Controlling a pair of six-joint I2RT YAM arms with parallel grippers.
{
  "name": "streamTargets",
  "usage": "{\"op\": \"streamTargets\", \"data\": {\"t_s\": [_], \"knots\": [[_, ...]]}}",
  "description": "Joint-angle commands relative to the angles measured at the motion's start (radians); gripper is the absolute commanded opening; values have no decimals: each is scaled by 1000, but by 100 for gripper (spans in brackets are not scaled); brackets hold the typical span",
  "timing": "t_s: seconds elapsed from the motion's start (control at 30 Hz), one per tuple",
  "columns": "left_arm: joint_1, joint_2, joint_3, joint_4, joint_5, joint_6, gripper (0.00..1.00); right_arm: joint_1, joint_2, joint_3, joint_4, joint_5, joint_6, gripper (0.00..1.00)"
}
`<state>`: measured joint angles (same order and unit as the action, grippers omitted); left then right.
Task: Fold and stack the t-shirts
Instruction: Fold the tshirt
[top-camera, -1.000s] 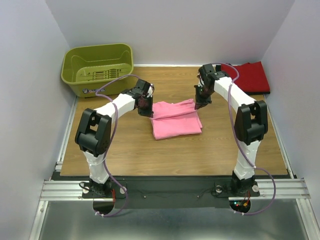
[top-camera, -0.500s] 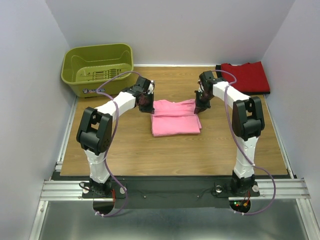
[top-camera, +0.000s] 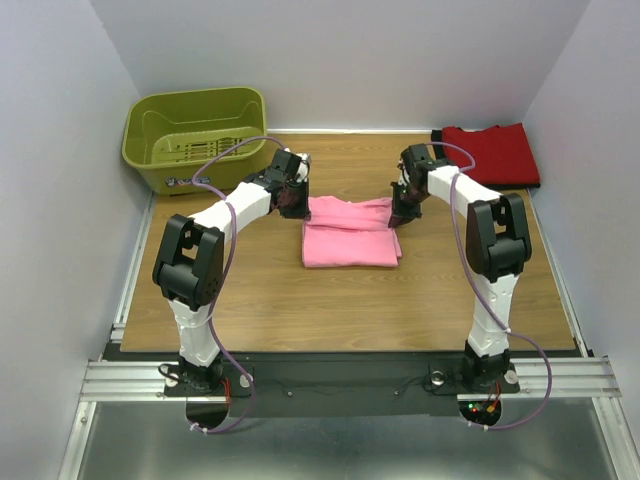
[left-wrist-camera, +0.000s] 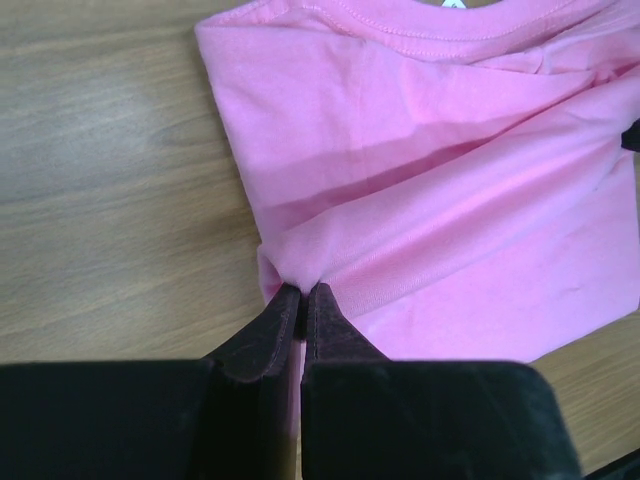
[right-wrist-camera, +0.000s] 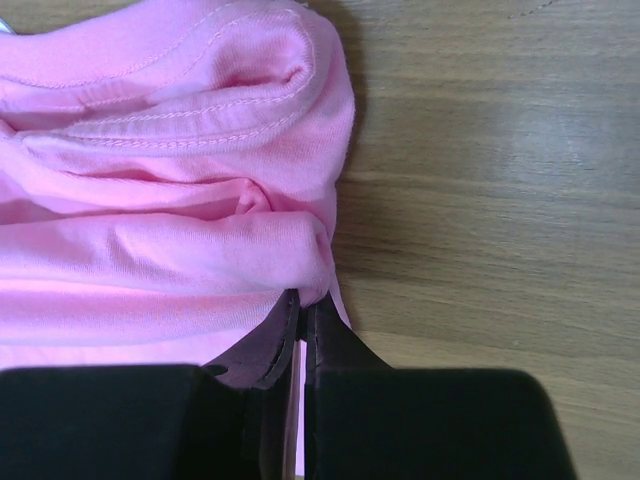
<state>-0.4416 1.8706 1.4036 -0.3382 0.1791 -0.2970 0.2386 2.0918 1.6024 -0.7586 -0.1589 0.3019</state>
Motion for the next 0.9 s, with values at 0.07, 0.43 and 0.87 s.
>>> {"op": "streamTargets", "data": {"t_s": [0.07,0.43,0.87], "knots": [[15,-2,24,91,-62,33,6,-33,-68,2,28,36,12,2],[15,10,18,203,-89,55,53,-45,-130,8,85,113,60,46],[17,-289,-133,245,-109,38,72,100,-352,-134,294,-197,-179,50]]}}
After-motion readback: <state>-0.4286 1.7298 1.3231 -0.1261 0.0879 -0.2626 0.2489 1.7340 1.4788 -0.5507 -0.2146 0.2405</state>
